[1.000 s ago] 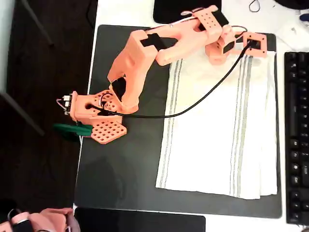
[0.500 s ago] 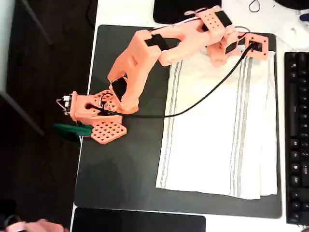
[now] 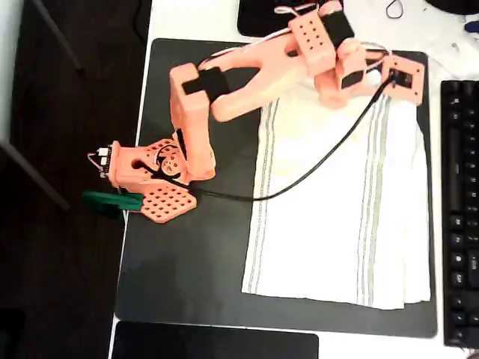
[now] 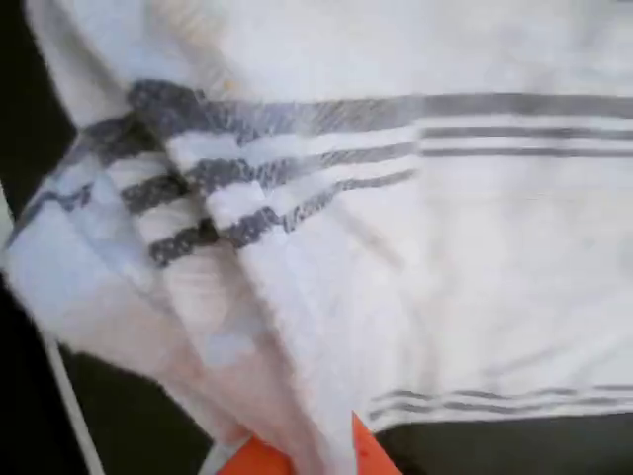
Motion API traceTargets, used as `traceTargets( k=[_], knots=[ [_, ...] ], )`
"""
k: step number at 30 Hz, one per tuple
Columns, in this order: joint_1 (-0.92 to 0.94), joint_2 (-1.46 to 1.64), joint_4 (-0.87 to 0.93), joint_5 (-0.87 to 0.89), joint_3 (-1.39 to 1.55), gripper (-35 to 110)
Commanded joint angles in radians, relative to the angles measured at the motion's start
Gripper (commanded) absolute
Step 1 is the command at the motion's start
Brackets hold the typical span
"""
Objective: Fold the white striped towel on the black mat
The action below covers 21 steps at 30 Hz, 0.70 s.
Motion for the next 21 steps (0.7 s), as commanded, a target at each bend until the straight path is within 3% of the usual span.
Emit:
traceTargets(
  k=[1, 12, 21],
  knots=[
    [0.144, 0.112, 0.046, -0.101, -0.031, 0],
    [0.704, 0.206, 0.005, -0.561, 0.095, 0],
    [0.893, -0.032, -0.249, -0.676, 0.115, 0]
  ],
)
